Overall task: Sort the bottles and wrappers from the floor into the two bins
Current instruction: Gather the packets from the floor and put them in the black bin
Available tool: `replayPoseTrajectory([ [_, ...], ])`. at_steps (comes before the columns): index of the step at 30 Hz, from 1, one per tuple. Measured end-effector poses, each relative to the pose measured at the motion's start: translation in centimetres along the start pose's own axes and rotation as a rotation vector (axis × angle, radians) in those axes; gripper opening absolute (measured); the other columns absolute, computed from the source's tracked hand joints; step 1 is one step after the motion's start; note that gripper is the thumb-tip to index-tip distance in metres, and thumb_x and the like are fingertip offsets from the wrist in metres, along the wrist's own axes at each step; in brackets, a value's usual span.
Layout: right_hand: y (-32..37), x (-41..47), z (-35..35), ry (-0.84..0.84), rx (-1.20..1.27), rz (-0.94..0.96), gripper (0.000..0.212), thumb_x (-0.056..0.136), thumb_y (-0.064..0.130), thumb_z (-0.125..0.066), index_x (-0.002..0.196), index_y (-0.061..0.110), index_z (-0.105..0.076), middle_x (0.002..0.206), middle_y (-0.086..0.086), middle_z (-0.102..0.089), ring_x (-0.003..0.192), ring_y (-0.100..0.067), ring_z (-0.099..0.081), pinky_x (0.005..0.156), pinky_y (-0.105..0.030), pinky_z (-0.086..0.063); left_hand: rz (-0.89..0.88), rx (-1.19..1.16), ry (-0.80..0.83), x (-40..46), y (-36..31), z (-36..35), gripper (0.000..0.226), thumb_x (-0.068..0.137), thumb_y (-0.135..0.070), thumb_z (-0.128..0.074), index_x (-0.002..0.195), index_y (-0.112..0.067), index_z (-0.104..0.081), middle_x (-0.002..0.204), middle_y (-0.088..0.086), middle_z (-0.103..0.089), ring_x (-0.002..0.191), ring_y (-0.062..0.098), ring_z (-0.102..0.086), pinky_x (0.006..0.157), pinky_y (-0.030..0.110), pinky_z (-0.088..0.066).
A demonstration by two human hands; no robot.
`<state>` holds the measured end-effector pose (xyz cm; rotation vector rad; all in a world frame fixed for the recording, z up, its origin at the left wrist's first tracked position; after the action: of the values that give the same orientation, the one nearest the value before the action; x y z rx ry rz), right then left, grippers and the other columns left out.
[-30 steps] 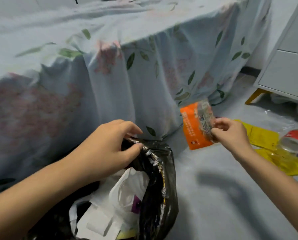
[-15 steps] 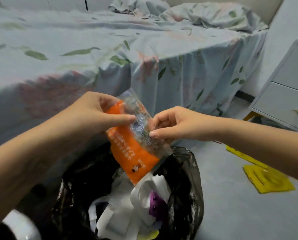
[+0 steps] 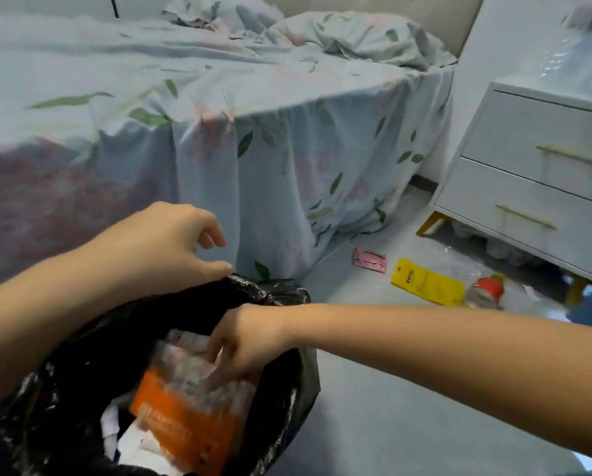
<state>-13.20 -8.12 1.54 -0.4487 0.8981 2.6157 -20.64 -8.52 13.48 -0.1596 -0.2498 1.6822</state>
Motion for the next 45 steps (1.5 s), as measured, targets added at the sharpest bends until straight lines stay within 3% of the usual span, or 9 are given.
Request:
replayPoseTrajectory([
  [4, -1.7, -2.8, 7.2, -0.326, 0.223, 0.024, 0.014, 0.084, 0.025, -0.070, 0.077, 0.015, -0.064, 0.058, 0.007, -0.064, 0.050, -0.009, -0.063, 0.052, -0.019, -0.052, -0.088, -0.028, -0.044, 1.7, -3.8, -1.5, 0.043, 0.074, -0.065, -0.036, 0.086, -0.034, -0.063, 0.084, -0.014, -0.067, 0.089, 0.013, -0.065, 0.080, 0.032, -0.050],
  [8, -10.7, -7.4, 10.5, -0.539, 0.400, -0.068, 0.013, 0.086, 0.023, -0.068, 0.086, 0.010, -0.069, 0.064, 0.000, -0.063, 0.050, -0.008, -0.057, 0.051, -0.018, -0.049, -0.057, -0.070, -0.057, 4.8, -5.2, -2.3, 0.038, 0.088, -0.052, -0.047, 0.092, -0.023, -0.070, 0.081, -0.007, -0.069, 0.086, 0.017, -0.063, 0.076, 0.031, -0.047],
  [12, -24.2, -11.0, 7.3, -0.622, 0.213, -0.394, 0.017, 0.083, 0.035, -0.071, 0.084, 0.018, -0.072, 0.073, 0.007, -0.067, 0.061, 0.004, -0.057, 0.064, -0.014, -0.044, -0.080, 0.009, 0.041, 8.1, -7.2, -6.3, 0.024, 0.087, -0.040, -0.055, 0.087, -0.021, -0.069, 0.086, -0.003, -0.072, 0.089, 0.021, -0.066, 0.079, 0.034, -0.052],
  [20, -45.8, -24.5, -3.1, -0.943, 0.337, -1.163, 0.018, 0.074, 0.033, -0.077, 0.087, 0.023, -0.069, 0.102, -0.010, -0.071, 0.099, -0.031, -0.064, 0.080, -0.034, -0.050, -0.157, 0.044, 0.243, 11.2, -12.1, -16.3, 0.017, 0.082, -0.038, -0.057, 0.090, -0.029, -0.068, 0.086, -0.015, -0.069, 0.091, 0.011, -0.065, 0.080, 0.032, -0.053],
  [27, -49.1, -29.8, -5.3, -1.185, 0.352, -1.279, 0.034, 0.070, 0.041, -0.079, 0.071, 0.019, -0.054, 0.091, -0.016, -0.066, 0.089, -0.037, -0.059, 0.068, -0.036, -0.046, -0.177, 0.001, 0.320, 13.1, -14.7, -20.1, 0.011, 0.083, -0.038, -0.058, 0.089, -0.033, -0.066, 0.089, -0.017, -0.066, 0.089, 0.005, -0.063, 0.081, 0.031, -0.053],
  [31, -48.4, -31.5, -5.8, -1.440, 0.237, -1.465, 0.068, 0.060, 0.047, -0.083, 0.102, 0.005, -0.051, 0.114, -0.021, -0.052, 0.109, -0.039, -0.046, 0.085, -0.048, -0.045, -0.185, 0.001, 0.347, 13.4, -15.8, -21.2, 0.010, 0.083, -0.040, -0.057, 0.088, -0.035, -0.065, 0.090, -0.019, -0.066, 0.088, 0.002, -0.063, 0.080, 0.031, -0.053],
  [34, -49.4, -32.6, -5.6, -1.633, 0.486, -1.550, 0.088, 0.055, 0.057, -0.081, 0.120, 0.015, -0.039, 0.131, -0.019, -0.039, 0.118, -0.038, -0.038, 0.091, -0.048, -0.039, -0.187, -0.007, 0.358, 13.5, -16.5, -21.6, 0.007, 0.082, -0.041, -0.056, 0.086, -0.039, -0.061, 0.091, -0.019, -0.065, 0.087, 0.000, -0.062, 0.079, 0.030, -0.053],
  [41, -53.8, -30.6, -6.1, -1.357, 1.081, -1.484, 0.090, 0.070, 0.032, -0.079, 0.135, 0.013, -0.020, 0.138, -0.025, -0.040, 0.125, -0.043, -0.040, 0.101, -0.048, -0.041, -0.183, -0.020, 0.344, 13.6, -17.1, -21.5, 0.013, 0.084, -0.039, -0.056, 0.094, -0.035, -0.064, 0.095, -0.018, -0.064, 0.087, -0.001, -0.061, 0.077, 0.027, -0.053],
  [45, -52.4, -30.5, -6.4, -1.478, 1.045, -1.491, 0.080, 0.071, 0.039, -0.074, 0.131, 0.004, -0.033, 0.134, -0.023, -0.049, 0.122, -0.044, -0.046, 0.099, -0.046, -0.041, -0.176, -0.043, 0.333, 13.4, -17.3, -20.9, 0.012, 0.085, -0.038, -0.056, 0.094, -0.037, -0.064, 0.094, -0.018, -0.065, 0.086, -0.002, -0.061, 0.075, 0.024, -0.053],
])
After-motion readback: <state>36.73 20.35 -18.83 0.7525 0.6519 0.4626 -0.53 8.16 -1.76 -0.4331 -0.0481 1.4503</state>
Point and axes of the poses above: each hand's wrist, its own x-axis towards the middle knuckle, its own z-axis out of the back of the hand, y = z × x, the point moved 7 cm from there along x, towards the middle knuckle
